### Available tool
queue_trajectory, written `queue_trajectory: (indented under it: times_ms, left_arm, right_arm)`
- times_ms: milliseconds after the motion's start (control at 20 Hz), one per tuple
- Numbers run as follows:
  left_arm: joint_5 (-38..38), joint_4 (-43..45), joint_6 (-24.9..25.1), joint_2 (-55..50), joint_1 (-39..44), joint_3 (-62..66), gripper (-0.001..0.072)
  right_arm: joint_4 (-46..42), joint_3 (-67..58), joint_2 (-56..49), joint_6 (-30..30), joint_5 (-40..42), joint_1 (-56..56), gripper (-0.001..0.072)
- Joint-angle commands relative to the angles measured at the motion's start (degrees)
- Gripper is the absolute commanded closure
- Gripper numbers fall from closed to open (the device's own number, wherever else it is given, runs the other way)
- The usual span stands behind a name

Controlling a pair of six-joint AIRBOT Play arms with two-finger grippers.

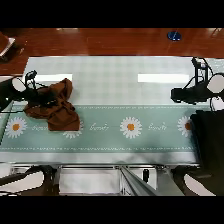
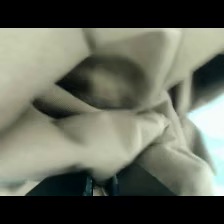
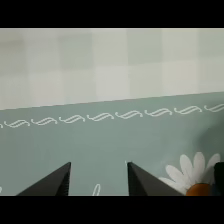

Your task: Fold the shirts.

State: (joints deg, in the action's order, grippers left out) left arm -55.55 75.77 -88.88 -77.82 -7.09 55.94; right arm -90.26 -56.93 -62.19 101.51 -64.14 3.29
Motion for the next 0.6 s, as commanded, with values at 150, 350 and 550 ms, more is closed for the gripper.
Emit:
queue_trajectory:
  times_ms: [150, 350, 550]
  left_arm:
    - [1.97, -23.10, 11.10, 12.00, 0.04, 15.89, 0.0682]
    - [3.74, -30.75, 13.49, 19.10, 2.34, 25.49, 0.0682]
    - [5.66, -32.13, 13.44, 21.57, 9.09, 34.80, 0.0682]
  right_arm:
    - [0.31, -0.02, 5.73, 0.90, 0.13, 0.02, 0.0303]
    - [0.76, -0.02, 13.62, 0.90, 0.13, 0.02, 0.0303]
    - [1.46, -0.02, 21.73, 0.87, 0.33, 0.02, 0.0307]
